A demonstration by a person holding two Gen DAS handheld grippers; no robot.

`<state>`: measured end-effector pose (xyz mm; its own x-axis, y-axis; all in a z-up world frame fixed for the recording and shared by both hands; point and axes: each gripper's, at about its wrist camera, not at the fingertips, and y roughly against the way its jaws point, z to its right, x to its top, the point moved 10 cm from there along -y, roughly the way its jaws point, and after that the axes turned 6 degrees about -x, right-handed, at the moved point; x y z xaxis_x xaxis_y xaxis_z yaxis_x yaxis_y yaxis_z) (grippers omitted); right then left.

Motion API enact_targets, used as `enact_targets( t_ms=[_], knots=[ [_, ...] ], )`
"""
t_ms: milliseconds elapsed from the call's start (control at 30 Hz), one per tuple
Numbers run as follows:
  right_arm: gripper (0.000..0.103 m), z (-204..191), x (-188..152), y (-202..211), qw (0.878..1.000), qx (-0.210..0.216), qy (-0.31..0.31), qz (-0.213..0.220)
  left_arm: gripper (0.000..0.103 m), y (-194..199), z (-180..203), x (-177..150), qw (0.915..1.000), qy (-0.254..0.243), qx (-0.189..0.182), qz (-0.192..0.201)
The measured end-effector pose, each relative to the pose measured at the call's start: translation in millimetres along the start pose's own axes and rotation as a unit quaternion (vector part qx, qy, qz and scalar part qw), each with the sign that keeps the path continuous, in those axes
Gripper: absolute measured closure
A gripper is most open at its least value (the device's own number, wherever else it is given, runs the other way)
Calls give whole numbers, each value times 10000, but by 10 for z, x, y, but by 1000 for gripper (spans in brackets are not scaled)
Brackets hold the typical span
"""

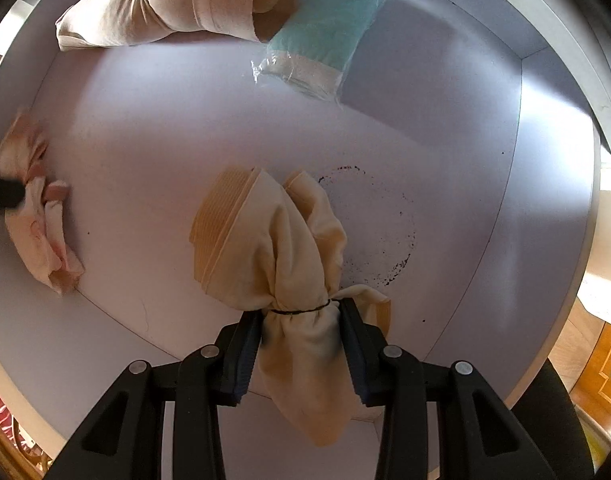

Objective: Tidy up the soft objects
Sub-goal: 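Grasp the pink-and-white smiley-print sock bundle with the left tool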

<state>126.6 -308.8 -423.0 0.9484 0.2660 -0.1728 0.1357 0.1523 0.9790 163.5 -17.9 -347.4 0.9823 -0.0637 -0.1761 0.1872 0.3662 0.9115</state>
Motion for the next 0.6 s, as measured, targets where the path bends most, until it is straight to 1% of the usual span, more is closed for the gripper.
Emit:
enact_targets(
  t_ms=[33,67,133,233,300,367,433,467,500,567,600],
  knots=[
    [64,1,1,2,10000,-2,6,1,0,35,68,26,9998,-154,-39,114],
    [64,2,5,9,10000,-7,11,0,0,45,112,26,9996,-238,-68,141],
    [64,4,6,11,10000,-7,10,0,0,24,157,-16,9994,-319,-50,81],
    [64,3,8,11,10000,-10,13,1,0,-73,92,-128,9984,-383,394,-92],
    [64,5,9,11,10000,-18,22,-2,0,-136,-24,-201,9969,-296,701,-221],
    [64,8,11,12,10000,-30,29,-4,0,-190,-119,-265,9970,-23,687,-355],
    [64,3,15,15,10000,-45,37,-8,0,-244,-143,-296,9973,192,528,-478],
    [64,0,17,14,10000,-48,36,-8,2,-249,-178,-296,9974,223,479,-481],
    [64,-1,18,15,10000,-48,34,-8,5,-253,-208,-295,9976,188,475,-464],
    [64,-1,18,13,10000,-46,29,-3,29,-266,-229,-237,9976,7,558,-415],
    [64,-2,21,15,10000,-46,30,3,31,-299,-208,-203,9975,-100,558,-414]
  ],
)
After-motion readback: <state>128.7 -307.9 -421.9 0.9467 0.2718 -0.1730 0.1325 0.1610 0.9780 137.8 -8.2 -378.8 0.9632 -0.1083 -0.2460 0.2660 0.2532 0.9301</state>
